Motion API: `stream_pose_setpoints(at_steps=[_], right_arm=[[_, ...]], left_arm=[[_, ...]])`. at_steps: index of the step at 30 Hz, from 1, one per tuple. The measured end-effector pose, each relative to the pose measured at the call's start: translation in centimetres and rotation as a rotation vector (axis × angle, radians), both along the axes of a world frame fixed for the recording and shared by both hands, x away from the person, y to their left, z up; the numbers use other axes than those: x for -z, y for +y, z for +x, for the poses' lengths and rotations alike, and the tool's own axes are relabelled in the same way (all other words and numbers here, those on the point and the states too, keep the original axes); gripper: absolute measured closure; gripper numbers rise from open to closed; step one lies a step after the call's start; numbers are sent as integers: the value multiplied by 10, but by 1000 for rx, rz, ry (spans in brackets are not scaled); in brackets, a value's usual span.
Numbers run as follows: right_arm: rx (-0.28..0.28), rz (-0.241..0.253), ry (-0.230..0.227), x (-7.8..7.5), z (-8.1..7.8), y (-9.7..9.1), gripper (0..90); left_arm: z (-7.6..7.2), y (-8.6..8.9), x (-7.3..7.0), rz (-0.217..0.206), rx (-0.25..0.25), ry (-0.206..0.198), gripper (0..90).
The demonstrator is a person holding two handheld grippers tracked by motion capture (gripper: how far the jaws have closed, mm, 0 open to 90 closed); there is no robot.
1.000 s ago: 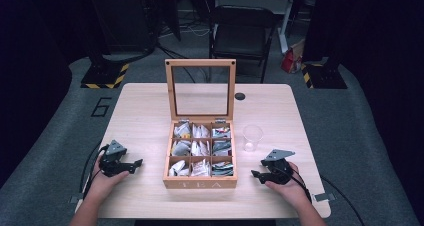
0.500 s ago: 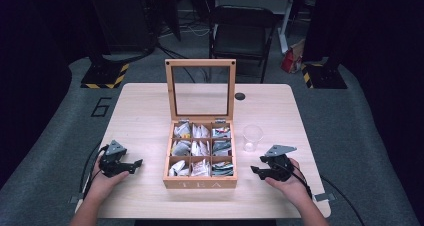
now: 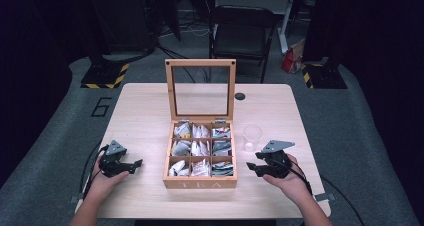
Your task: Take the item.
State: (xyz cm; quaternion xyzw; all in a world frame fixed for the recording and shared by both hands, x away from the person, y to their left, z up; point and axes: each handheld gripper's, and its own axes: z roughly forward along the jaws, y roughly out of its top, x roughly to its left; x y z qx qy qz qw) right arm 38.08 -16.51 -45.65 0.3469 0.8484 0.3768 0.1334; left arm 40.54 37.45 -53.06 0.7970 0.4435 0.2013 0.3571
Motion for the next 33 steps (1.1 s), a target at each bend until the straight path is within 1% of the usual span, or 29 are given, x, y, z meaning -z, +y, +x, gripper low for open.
stream_pose_setpoints(at_steps=[2, 4, 5, 6, 9, 10, 11, 15, 16, 17, 22, 23, 25, 26, 29, 33], right_arm=[[-7, -3, -5, -4, 0, 3, 461], [-9, 1, 0, -8, 0, 6, 469], [-19, -4, -4, -9, 0, 8, 474], [-17, 3, 0, -11, 0, 10, 480], [-41, -5, -11, -19, 1, 15, 491], [-41, -5, -11, -19, 1, 15, 491], [-59, 5, -16, -26, 2, 19, 498], [-85, 24, -28, -34, 6, 27, 499], [-80, 30, -25, -35, 6, 28, 500], [-93, 30, -30, -37, 9, 30, 501], [-97, 38, -25, -38, 15, 37, 506], [-115, 30, -28, -37, 19, 41, 507], [-114, 30, -28, -37, 20, 44, 507], [-126, 26, -33, -37, 21, 46, 507], [-140, 47, -36, -40, 26, 53, 517], [-151, 56, -34, -43, 30, 60, 524]], left_arm=[[0, 0, 0, 0, 0, 0, 148], [0, 0, 0, -4, -2, 1, 148], [0, 0, 0, 0, 0, 1, 148], [0, 0, 0, -5, -2, 1, 148], [0, 0, 0, 0, 0, 0, 148], [0, 0, 0, 0, 0, 0, 148], [0, 0, 0, -2, -1, 2, 148], [0, 0, 0, -3, -1, 3, 148], [0, 0, 0, 0, 0, 1, 148], [0, 0, 0, 0, 0, 2, 148], [0, 0, 0, -4, -2, 3, 148], [0, 0, 0, -3, -1, 4, 148], [0, 0, 0, 0, 1, 1, 148], [0, 0, 0, 0, 0, 2, 148], [0, 0, 0, 1, 0, 2, 148], [0, 0, 0, 0, 0, 1, 148]])
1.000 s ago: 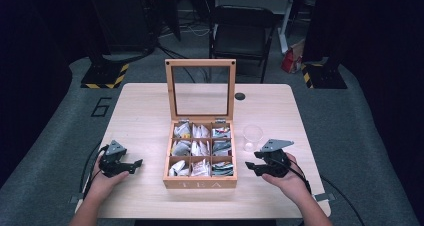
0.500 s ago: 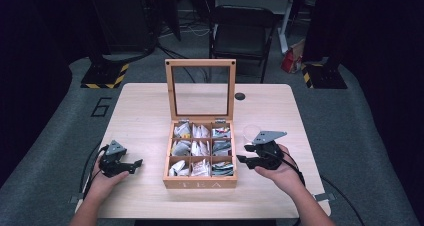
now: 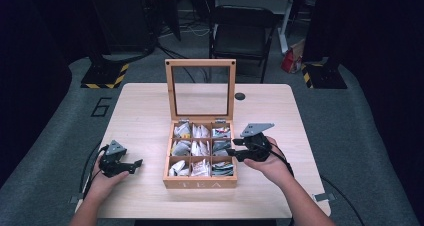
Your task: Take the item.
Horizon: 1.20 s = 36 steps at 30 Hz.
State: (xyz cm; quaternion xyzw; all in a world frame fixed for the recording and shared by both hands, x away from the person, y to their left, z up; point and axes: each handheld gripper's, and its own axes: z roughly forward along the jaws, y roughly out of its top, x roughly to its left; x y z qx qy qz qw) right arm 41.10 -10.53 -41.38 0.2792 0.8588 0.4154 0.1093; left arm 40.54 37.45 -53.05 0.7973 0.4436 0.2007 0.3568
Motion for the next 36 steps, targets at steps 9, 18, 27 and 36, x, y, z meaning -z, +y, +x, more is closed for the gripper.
stream_pose_setpoints(at_steps=[9, 18, 27, 36], right_arm=[[-18, 12, -12, -8, 7, 15, 529], [-27, 12, -12, -14, 13, 29, 527], [-47, 6, -9, -19, 18, 46, 527], [-67, 13, -6, -23, 25, 61, 540]], left_arm=[[0, 0, 0, 0, 0, -1, 148], [0, 0, 0, -1, 0, 0, 148], [0, 0, 0, -5, -2, 2, 148], [0, 0, 0, -1, 0, 0, 148]])
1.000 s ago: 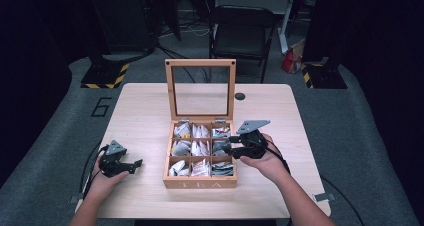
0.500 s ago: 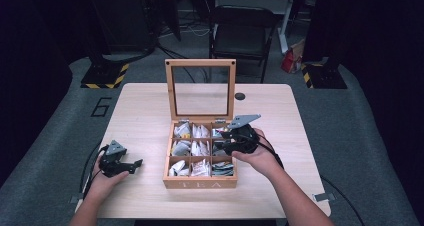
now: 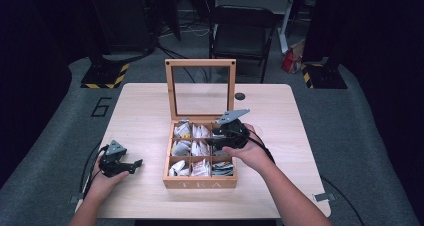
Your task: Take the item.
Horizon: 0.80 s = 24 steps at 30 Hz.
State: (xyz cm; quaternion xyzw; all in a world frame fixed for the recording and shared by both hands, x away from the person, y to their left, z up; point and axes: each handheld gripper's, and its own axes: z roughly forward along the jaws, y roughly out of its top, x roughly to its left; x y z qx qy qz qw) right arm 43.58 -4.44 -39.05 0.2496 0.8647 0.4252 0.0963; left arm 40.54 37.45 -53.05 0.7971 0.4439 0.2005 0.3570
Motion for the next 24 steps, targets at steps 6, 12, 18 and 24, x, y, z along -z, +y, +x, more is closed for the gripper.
stream_pose_setpoints(at_steps=[6, 12, 18, 24], right_arm=[[-18, -10, 11, 4, 6, 8, 549], [-45, -16, 10, 12, 13, 20, 556], [-64, -13, 23, 17, 17, 31, 560], [-79, -5, 25, 18, 19, 40, 565]], left_arm=[[0, 0, 0, 0, 0, 1, 148], [0, 0, 0, -4, -2, 1, 148], [0, 0, 0, -7, -3, 4, 149], [0, 0, 0, -7, -3, 3, 149]])
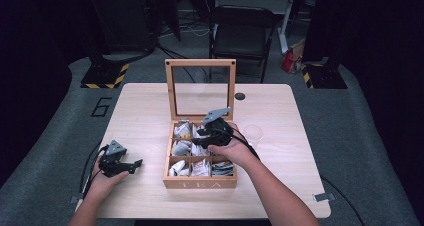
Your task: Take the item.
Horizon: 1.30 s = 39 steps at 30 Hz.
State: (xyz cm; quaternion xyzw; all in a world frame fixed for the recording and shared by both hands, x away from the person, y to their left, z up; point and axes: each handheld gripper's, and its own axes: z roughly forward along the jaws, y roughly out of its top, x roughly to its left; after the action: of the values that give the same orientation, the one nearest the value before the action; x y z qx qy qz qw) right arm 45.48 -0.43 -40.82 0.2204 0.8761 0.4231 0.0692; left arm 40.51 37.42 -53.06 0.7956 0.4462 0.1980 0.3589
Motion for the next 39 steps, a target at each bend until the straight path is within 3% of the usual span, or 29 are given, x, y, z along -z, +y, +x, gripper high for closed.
stream_pose_setpoints(at_steps=[9, 22, 39], right_arm=[[-15, -3, 10, 4, 1, 11, 577], [-64, -16, 49, 21, 2, 38, 619], [-69, -22, 104, 30, 7, 45, 686]], left_arm=[[0, 0, 0, 1, 3, 0, 149], [1, 1, 0, 8, 6, -4, 148], [1, 1, 0, 8, 7, -4, 148]])
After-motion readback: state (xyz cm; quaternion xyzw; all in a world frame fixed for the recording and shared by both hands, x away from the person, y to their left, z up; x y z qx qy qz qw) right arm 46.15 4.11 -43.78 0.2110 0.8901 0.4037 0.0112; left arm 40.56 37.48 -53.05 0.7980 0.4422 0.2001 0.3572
